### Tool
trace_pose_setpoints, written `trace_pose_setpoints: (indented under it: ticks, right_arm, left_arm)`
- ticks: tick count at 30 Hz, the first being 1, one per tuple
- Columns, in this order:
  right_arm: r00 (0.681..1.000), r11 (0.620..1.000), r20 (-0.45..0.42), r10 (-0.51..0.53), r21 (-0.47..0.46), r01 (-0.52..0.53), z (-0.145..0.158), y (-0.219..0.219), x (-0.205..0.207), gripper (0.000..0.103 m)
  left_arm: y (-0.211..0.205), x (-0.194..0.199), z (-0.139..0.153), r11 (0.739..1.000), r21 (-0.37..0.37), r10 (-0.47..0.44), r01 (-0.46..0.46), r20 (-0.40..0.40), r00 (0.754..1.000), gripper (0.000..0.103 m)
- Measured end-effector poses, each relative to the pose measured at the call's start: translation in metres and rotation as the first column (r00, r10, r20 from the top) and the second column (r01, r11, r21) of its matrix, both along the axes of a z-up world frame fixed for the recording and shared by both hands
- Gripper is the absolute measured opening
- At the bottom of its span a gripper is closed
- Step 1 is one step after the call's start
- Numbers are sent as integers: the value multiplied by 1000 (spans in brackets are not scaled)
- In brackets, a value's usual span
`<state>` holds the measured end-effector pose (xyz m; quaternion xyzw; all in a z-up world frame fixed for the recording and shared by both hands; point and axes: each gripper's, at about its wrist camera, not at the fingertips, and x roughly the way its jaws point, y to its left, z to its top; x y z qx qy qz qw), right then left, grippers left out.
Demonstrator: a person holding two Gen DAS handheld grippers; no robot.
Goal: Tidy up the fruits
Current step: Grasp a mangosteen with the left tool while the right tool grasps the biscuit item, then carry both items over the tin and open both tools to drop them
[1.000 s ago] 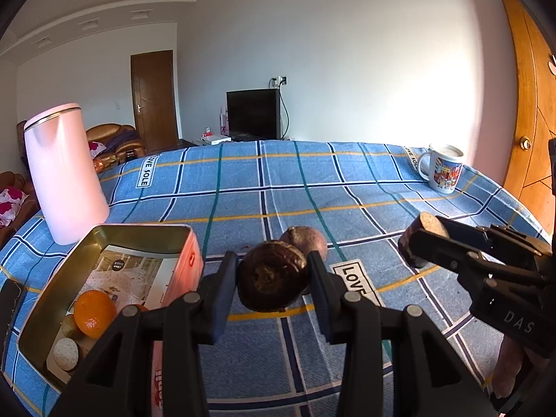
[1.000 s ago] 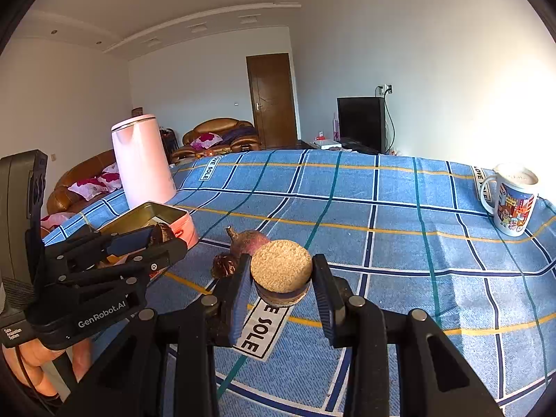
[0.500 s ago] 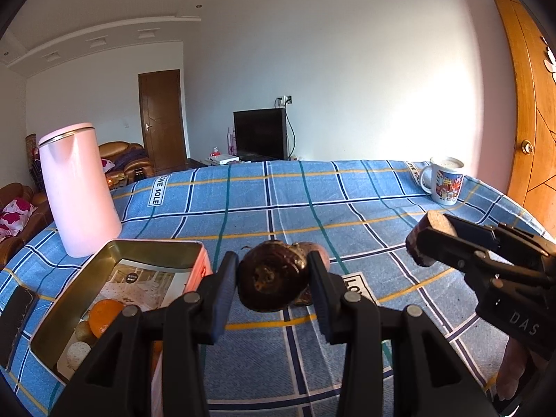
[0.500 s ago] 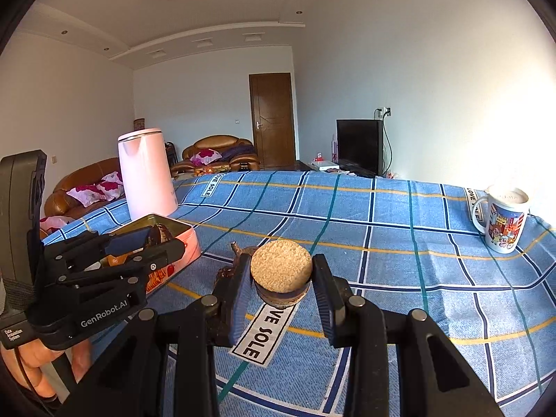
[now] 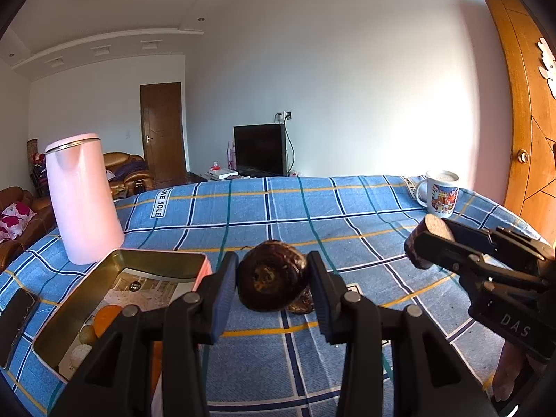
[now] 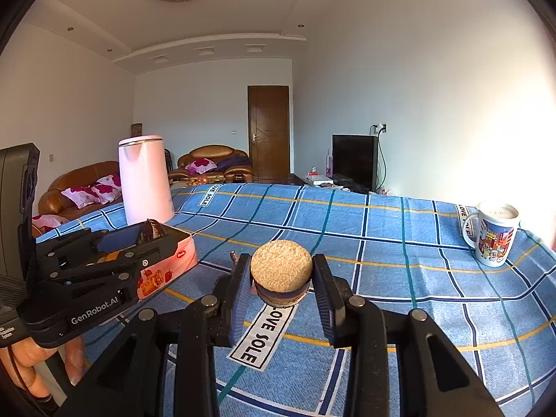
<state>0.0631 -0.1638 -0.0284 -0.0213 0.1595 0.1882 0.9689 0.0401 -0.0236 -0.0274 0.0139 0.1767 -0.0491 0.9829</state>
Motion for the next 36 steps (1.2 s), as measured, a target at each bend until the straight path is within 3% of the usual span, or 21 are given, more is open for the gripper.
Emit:
trace_pose_setpoints:
  ticks: [6, 19, 28, 36]
  right_arm:
    - [1000, 1000, -22, 9, -23, -9, 3, 10, 7, 37]
    - [986, 985, -43, 161, -51, -163, 22, 85, 21, 37]
    - [954, 957, -109, 279, -50, -286, 20, 149, 35, 37]
    - [919, 930, -213, 333, -86, -357, -6, 206, 49, 37]
  left_arm:
    - [14, -1, 4, 1000, -19, 13, -13, -14, 1000, 42]
    - [88, -2, 16, 992, -66, 110, -112, -30, 994, 42]
    - [165, 16, 5, 968, -99, 216, -231, -141, 966, 42]
    - [185, 31, -18, 968, -63, 222, -242, -224, 949, 42]
